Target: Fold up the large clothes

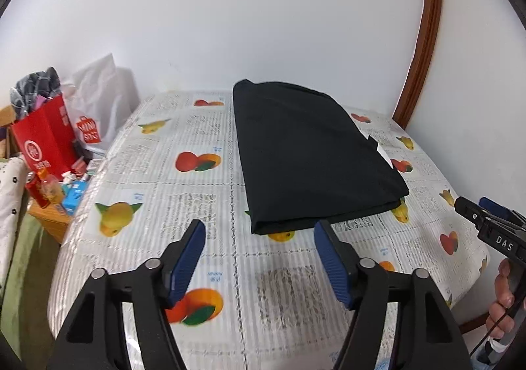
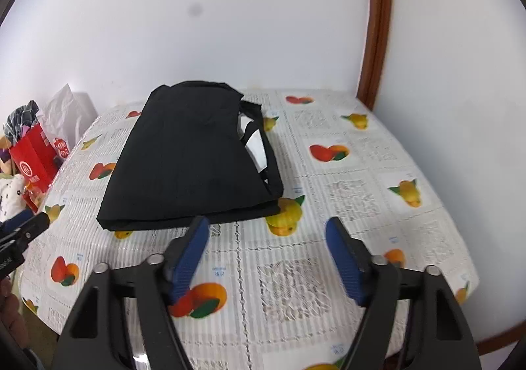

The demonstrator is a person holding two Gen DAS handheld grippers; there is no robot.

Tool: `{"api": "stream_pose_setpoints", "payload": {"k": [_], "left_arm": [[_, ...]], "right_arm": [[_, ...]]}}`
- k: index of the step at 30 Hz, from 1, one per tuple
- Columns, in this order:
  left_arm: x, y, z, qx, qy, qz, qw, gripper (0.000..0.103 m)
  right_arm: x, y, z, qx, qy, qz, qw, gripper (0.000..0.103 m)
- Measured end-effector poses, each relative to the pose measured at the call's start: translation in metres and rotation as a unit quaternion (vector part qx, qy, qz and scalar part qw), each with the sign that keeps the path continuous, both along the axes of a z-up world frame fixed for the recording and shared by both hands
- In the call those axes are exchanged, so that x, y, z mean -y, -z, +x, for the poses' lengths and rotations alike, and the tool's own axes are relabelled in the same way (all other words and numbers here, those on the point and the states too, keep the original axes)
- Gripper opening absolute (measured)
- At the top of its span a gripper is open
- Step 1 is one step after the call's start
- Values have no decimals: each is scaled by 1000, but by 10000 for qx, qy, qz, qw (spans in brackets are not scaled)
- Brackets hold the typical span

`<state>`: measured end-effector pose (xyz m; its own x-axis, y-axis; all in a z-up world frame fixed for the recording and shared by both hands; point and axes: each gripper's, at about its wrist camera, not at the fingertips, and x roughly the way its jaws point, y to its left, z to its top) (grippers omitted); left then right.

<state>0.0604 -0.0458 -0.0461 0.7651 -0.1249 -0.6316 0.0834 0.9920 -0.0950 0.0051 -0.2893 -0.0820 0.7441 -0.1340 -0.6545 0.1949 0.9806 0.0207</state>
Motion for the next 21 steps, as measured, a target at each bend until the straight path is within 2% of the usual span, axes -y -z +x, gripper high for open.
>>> {"api": "stream_pose_setpoints", "payload": {"k": [3,5,9,13,17,21], "left_arm": [[1,-7,-18,92,-25,64,9999,75],[4,-11,-28,167,-51,142,9997,78],[7,-20,-48,330,-109,191,9992,86],[11,-29,-61,367,-111,212,9990,90],[16,-35,-74,525,-133,350,9979,92],[18,-36,-80,554,-111,314,9979,92]], "right_arm": [[-1,-7,-19,125,6,96,9999,90],[-4,-11,-29,201,16,79,9998,91],[-12,-18,-51,292,102,-216,9993,101],[-15,-23,-70,396,157,-340,9985,103],[-13,-28,-82,487,225,-356,9979,103],[-8,-30,-92,562,294,-296,9975,103]]}}
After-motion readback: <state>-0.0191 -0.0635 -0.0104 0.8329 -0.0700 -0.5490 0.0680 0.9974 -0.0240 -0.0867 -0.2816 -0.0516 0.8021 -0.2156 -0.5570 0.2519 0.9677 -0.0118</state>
